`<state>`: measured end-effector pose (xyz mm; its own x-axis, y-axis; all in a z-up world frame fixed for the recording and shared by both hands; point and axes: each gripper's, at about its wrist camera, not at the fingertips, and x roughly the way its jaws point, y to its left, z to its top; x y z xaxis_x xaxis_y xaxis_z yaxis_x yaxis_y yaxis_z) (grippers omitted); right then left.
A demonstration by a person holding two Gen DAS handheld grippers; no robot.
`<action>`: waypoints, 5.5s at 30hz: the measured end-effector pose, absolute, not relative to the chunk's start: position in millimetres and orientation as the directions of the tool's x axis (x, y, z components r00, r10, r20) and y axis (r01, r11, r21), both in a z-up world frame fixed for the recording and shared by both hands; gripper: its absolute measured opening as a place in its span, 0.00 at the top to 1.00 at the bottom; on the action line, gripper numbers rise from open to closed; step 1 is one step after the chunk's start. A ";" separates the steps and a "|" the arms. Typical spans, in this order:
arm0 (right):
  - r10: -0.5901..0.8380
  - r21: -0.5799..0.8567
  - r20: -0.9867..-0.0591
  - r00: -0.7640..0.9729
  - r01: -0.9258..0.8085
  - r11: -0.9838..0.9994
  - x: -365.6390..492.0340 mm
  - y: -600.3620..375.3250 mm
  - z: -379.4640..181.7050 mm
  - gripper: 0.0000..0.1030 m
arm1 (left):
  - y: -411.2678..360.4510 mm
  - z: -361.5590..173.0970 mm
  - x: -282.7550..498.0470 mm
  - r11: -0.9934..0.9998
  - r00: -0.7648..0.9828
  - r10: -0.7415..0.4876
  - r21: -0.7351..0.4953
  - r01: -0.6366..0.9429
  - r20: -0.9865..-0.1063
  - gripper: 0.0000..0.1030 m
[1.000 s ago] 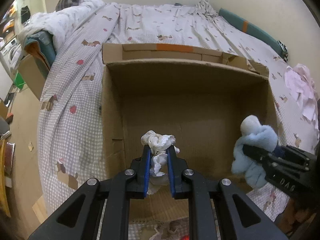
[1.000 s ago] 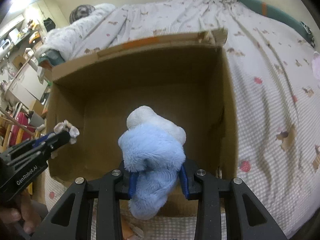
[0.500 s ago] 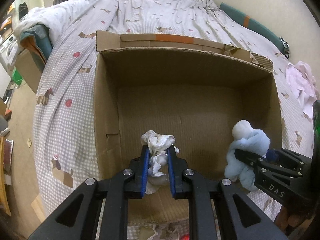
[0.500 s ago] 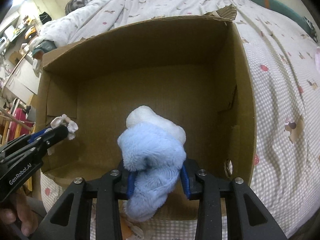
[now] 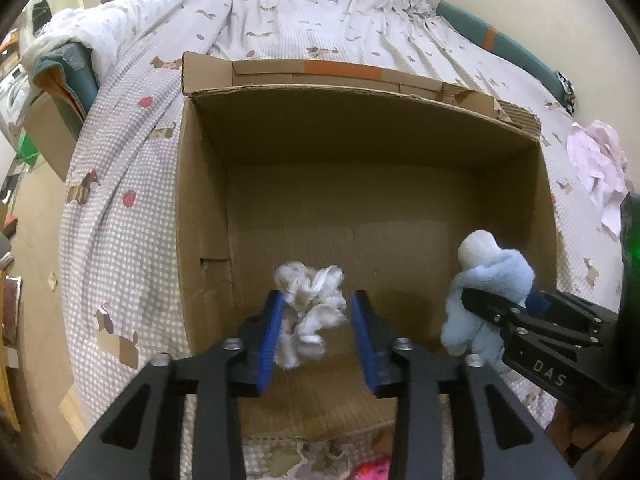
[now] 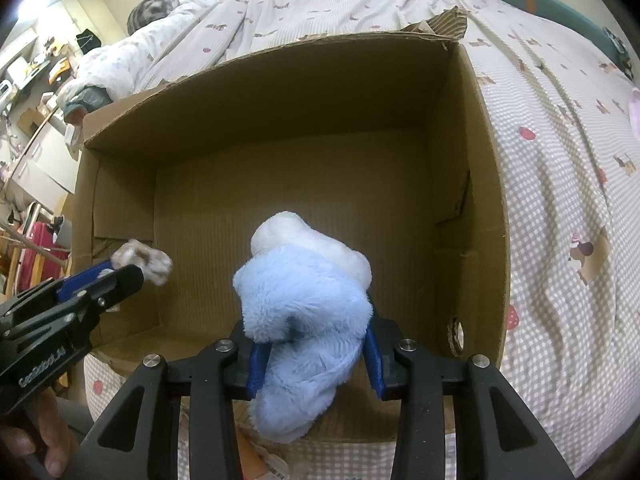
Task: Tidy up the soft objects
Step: 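Carry the scrunchie and blue sock into the box and open both grippers, then withdraw both grippers from the box back toward the remaining items, then grasp the clear plastic bag with the right gripper while the left gripper grasps the white sock, then carry the bag and white sock into the box and open both grippers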
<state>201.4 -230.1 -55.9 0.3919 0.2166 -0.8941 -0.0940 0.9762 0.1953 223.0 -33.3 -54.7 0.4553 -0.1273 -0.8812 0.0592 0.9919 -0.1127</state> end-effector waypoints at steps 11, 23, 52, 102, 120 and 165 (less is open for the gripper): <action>0.232 0.216 -0.876 0.424 -0.086 0.973 200.2 -236.1 -48.5 0.43 | -27.2 -44.6 222.4 0.994 0.476 -0.107 -0.107 0.027 -0.873 0.37; 0.244 0.257 -0.798 0.551 -0.054 0.965 193.1 -252.5 -18.5 0.00 | -19.1 -19.8 208.0 0.990 0.555 -0.103 -0.142 -0.026 -0.826 0.18; 0.239 0.237 -0.796 0.555 -0.077 0.968 119.9 -259.6 2.2 0.00 | 17.6 -6.6 126.0 0.994 0.558 0.036 -0.031 -0.109 -0.829 0.14; 0.402 0.400 -0.899 0.177 -0.047 0.915 84.4 -231.5 -86.8 0.85 | 46.9 -69.5 96.8 0.962 0.330 0.032 -0.060 -0.266 -0.943 0.14; 0.434 0.437 -0.803 0.408 -0.091 0.895 89.0 -258.7 -33.1 0.85 | 17.7 -126.9 100.7 0.986 0.174 -0.032 -0.060 -0.154 -0.984 0.20; 0.471 0.475 -0.732 0.492 -0.127 0.871 87.2 -264.4 21.8 0.85 | 26.2 11.9 105.5 0.982 0.484 -0.126 -0.178 -0.063 -0.866 0.80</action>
<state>87.2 -264.4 21.8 0.4920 0.4712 -0.7321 -0.1266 0.8706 0.4753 105.5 26.2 11.9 0.4838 -0.1259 -0.8661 -0.0635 0.9820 -0.1782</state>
